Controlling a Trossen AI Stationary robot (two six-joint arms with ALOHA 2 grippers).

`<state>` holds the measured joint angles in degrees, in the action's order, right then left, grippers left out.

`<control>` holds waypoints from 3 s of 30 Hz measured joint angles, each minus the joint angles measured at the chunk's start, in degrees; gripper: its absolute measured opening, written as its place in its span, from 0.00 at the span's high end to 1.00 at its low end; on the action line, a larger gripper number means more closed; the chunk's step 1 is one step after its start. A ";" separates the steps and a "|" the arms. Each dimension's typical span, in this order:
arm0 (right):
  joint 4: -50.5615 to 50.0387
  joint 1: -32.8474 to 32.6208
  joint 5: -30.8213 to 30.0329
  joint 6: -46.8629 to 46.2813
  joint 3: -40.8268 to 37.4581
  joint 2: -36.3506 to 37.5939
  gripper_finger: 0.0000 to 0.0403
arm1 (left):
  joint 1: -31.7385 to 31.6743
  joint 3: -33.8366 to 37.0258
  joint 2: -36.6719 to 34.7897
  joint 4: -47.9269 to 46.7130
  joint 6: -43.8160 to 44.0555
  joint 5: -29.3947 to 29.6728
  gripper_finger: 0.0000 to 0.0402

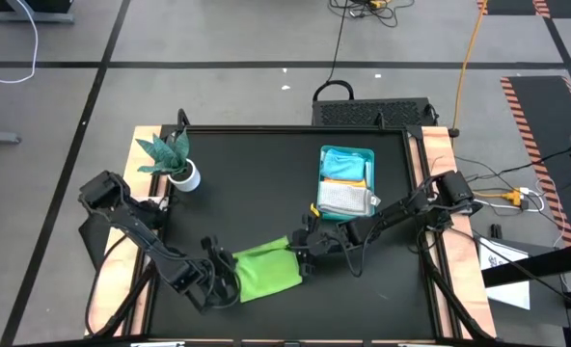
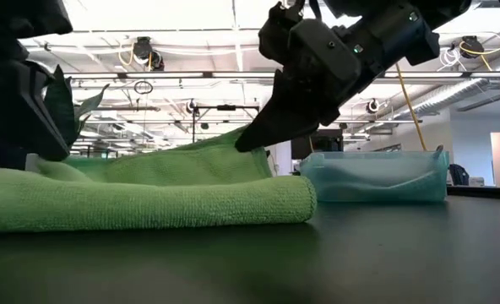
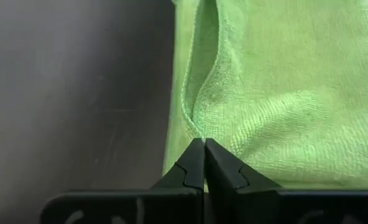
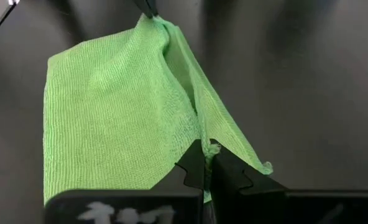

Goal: Fold microfiber towels
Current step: Fold the light green microfiber cloth

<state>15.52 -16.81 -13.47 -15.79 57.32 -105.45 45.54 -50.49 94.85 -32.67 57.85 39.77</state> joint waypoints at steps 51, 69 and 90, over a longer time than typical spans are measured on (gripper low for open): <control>0.06 -0.07 0.00 1.68 0.00 0.00 0.99 | 7.59 9.06 4.20 32.93 30.62 3.71 0.57; 0.06 -0.14 0.02 1.70 0.00 0.00 0.99 | 7.42 9.06 6.75 37.07 33.65 -1.07 0.62; 0.04 -0.14 0.04 1.73 0.00 0.00 0.99 | 10.78 9.06 6.71 41.94 28.27 -0.67 0.98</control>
<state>15.55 -16.95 -13.43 -14.06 57.32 -105.45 56.31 -41.43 101.56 9.26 86.11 39.09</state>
